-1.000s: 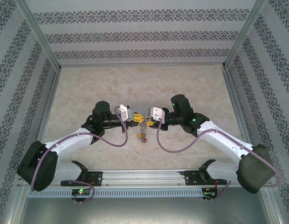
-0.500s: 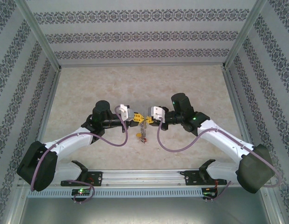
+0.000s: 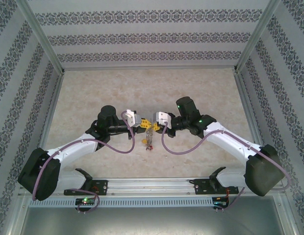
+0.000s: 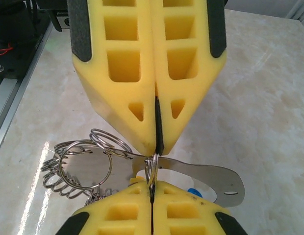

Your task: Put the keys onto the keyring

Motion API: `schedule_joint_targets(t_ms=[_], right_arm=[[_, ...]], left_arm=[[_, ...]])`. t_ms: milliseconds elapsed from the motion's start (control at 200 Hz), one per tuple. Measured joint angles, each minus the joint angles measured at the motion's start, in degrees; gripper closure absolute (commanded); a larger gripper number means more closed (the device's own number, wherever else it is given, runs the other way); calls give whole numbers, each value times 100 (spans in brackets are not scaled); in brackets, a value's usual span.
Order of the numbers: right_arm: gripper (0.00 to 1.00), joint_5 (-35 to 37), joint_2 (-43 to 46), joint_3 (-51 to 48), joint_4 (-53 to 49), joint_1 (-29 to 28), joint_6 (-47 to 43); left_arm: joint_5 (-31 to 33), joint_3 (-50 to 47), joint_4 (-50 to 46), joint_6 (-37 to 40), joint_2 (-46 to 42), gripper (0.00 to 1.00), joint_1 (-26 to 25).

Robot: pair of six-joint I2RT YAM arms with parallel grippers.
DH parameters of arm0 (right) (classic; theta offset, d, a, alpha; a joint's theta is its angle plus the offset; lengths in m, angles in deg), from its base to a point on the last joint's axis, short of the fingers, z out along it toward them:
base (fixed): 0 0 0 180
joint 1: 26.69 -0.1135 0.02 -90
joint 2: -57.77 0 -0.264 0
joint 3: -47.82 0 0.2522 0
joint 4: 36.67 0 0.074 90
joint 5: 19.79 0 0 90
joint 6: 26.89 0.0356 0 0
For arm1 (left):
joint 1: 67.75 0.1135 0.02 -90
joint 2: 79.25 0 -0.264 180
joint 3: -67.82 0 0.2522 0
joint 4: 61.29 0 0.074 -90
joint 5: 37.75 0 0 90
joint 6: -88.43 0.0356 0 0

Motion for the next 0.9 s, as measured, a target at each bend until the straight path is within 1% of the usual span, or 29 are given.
schedule_joint_targets(t_ms=[95, 185, 315, 674, 724, 754, 784, 859, 899], right_arm=[[90, -2, 0, 7, -20, 4, -11], [83, -22, 0, 11, -26, 37, -11], [78, -94, 0, 11, -37, 76, 33], [78, -527, 7, 9, 315, 114, 297], [82, -544, 7, 9, 330, 114, 297], [89, -555, 4, 9, 341, 114, 304], [93, -560, 7, 9, 343, 114, 330], [100, -549, 4, 9, 341, 120, 332], [100, -544, 4, 11, 343, 140, 328]], left_arm=[[-2, 0, 0, 0, 0, 100, 0], [-2, 0, 0, 0, -2, 100, 0], [-2, 0, 2, 0, -20, 100, 0], [-2, 0, 7, -2, -20, 100, 0], [-2, 0, 7, -2, -20, 100, 0], [-2, 0, 7, -2, -20, 100, 0], [-2, 0, 7, -2, -20, 100, 0], [-4, 0, 2, 0, -20, 100, 0], [2, 0, 0, 7, -20, 100, 0]])
